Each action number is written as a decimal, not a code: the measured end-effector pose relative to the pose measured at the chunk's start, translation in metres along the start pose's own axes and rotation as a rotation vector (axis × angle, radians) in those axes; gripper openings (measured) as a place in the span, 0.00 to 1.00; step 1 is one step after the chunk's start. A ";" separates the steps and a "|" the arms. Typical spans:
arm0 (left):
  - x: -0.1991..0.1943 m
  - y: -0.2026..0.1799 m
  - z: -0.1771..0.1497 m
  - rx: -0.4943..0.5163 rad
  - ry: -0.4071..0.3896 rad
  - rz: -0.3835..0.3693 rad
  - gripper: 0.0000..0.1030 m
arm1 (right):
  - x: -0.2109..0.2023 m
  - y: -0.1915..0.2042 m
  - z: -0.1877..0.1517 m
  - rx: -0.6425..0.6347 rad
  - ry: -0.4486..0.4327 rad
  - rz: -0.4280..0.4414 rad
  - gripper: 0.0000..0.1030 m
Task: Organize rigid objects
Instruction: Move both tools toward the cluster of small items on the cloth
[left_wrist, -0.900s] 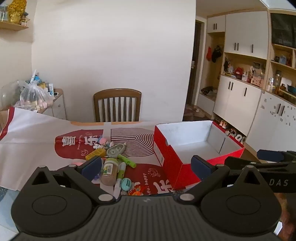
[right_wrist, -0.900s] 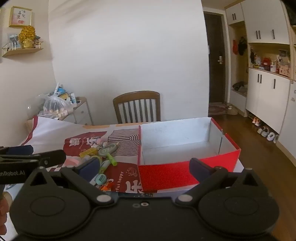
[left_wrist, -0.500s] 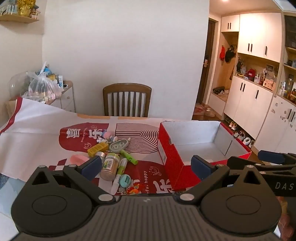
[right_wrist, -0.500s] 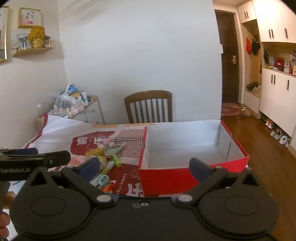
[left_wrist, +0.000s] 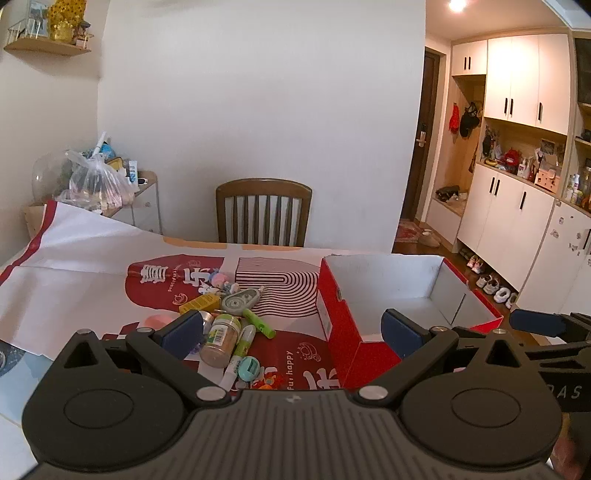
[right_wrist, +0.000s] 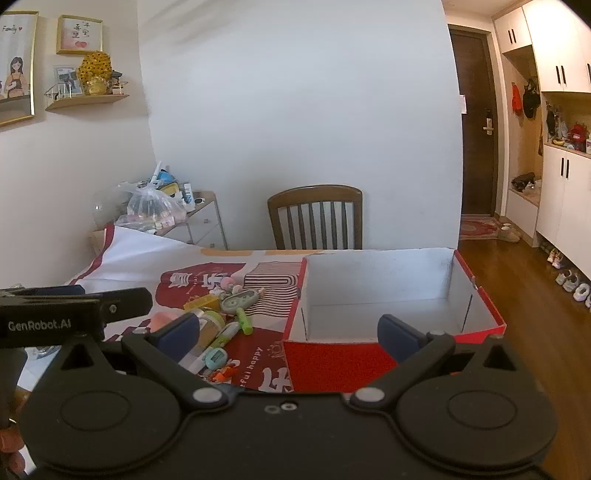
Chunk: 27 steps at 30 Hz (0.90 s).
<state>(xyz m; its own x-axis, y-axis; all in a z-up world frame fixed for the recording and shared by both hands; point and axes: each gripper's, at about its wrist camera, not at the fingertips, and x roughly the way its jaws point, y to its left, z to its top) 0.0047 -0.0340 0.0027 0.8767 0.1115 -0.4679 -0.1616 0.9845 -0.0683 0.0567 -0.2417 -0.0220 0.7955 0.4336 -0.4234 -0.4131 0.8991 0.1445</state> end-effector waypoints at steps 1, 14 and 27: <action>0.000 0.000 0.000 -0.003 0.000 0.001 1.00 | 0.000 0.001 -0.001 -0.001 0.000 0.003 1.00; -0.004 0.005 -0.004 -0.048 0.018 0.001 1.00 | 0.003 -0.013 0.001 -0.002 0.003 0.033 1.00; 0.015 0.040 0.005 -0.082 0.032 -0.076 1.00 | 0.019 0.004 0.005 0.000 0.004 0.011 1.00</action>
<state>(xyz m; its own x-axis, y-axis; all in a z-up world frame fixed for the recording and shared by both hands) 0.0139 0.0080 -0.0025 0.8734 0.0312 -0.4861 -0.1328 0.9754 -0.1760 0.0726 -0.2297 -0.0249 0.7893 0.4428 -0.4253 -0.4216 0.8945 0.1489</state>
